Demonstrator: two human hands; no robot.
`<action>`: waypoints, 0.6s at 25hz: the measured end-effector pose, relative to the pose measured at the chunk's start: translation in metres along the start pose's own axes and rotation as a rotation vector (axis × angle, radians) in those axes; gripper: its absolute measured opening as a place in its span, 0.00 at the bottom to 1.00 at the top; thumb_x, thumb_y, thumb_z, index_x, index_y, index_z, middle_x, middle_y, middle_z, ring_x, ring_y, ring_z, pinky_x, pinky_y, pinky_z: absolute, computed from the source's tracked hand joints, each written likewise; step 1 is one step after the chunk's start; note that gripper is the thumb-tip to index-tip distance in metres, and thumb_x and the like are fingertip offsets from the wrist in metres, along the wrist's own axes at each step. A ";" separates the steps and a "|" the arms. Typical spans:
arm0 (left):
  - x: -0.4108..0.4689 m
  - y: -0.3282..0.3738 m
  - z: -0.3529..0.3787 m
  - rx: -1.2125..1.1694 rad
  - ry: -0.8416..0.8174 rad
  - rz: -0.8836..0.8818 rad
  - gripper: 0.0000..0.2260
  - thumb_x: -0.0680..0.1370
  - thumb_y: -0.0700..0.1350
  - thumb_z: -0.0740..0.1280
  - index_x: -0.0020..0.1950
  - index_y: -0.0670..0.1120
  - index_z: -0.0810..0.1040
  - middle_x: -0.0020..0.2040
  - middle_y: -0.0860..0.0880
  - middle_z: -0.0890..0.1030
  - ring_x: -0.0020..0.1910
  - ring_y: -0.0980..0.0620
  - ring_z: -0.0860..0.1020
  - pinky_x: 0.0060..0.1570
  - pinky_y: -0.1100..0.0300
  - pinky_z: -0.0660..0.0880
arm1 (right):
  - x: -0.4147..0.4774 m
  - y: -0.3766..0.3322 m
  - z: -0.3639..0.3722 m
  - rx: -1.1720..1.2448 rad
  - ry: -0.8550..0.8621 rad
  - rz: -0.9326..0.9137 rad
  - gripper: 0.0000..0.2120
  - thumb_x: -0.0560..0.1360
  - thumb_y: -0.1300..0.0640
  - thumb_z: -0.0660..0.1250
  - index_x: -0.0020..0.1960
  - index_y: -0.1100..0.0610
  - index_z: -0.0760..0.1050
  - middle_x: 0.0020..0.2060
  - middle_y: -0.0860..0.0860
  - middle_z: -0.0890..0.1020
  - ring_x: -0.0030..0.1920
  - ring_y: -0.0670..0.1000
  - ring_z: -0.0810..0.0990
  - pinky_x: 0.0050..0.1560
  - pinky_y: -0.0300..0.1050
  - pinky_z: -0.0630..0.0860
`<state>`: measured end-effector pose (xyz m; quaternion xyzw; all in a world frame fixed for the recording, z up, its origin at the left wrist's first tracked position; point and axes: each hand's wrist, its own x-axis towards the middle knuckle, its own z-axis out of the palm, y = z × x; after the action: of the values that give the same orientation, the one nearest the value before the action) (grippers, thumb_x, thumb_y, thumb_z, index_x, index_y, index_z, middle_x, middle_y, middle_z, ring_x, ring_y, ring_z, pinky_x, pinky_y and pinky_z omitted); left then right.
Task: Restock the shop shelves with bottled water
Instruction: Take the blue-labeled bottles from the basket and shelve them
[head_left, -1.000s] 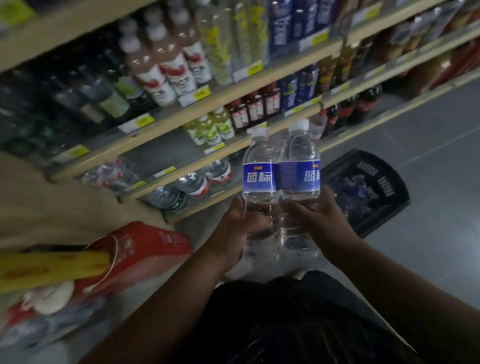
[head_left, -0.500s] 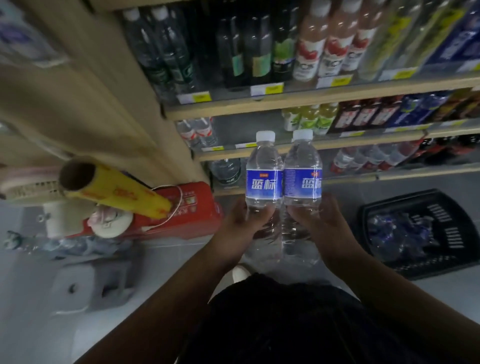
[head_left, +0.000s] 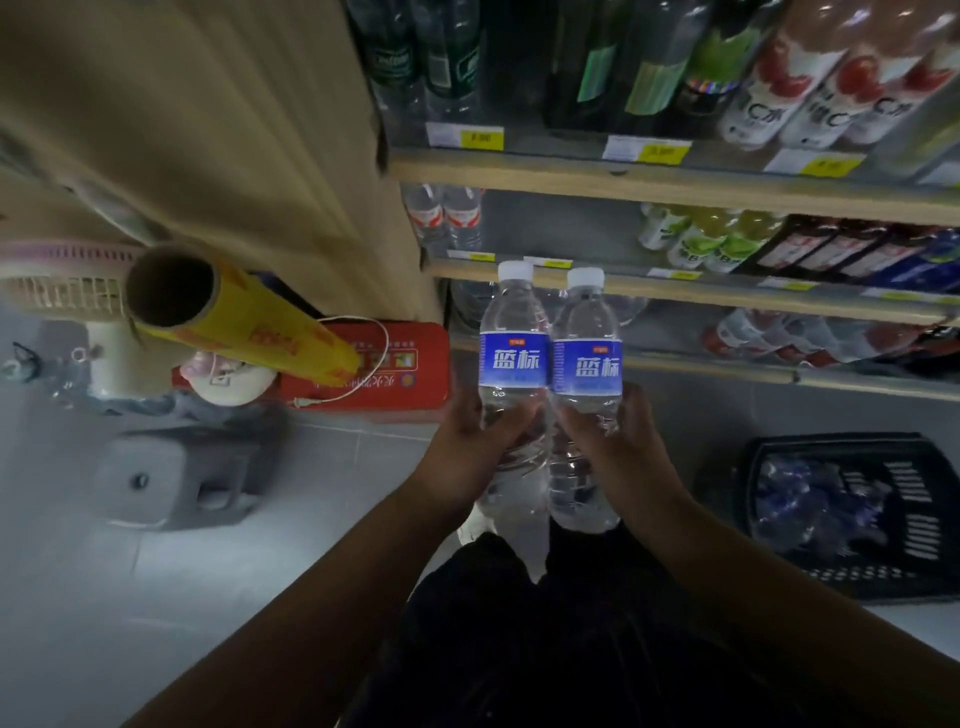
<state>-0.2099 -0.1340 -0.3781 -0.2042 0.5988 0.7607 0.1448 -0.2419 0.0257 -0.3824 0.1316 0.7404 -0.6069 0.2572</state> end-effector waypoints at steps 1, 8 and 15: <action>0.009 0.000 0.001 -0.016 0.019 -0.010 0.17 0.76 0.48 0.69 0.62 0.44 0.74 0.53 0.41 0.83 0.52 0.43 0.83 0.49 0.53 0.80 | 0.012 -0.002 -0.001 -0.017 -0.036 0.008 0.23 0.73 0.43 0.70 0.61 0.50 0.68 0.50 0.48 0.81 0.47 0.47 0.83 0.43 0.45 0.80; 0.076 -0.005 0.028 -0.125 0.179 -0.004 0.20 0.77 0.46 0.69 0.65 0.40 0.70 0.53 0.41 0.82 0.52 0.43 0.83 0.46 0.56 0.81 | 0.103 -0.013 -0.036 -0.046 -0.237 0.057 0.21 0.68 0.42 0.66 0.57 0.48 0.70 0.48 0.52 0.82 0.46 0.51 0.82 0.42 0.51 0.79; 0.160 -0.057 0.056 -0.256 0.349 -0.109 0.17 0.74 0.45 0.74 0.59 0.39 0.77 0.52 0.39 0.83 0.49 0.45 0.83 0.49 0.52 0.80 | 0.186 0.015 -0.072 0.004 -0.248 0.069 0.14 0.76 0.60 0.68 0.58 0.49 0.69 0.51 0.50 0.80 0.45 0.47 0.81 0.35 0.37 0.76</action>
<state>-0.3307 -0.0699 -0.4932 -0.3814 0.5015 0.7747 0.0528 -0.4051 0.0773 -0.4857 0.0816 0.6968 -0.6106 0.3673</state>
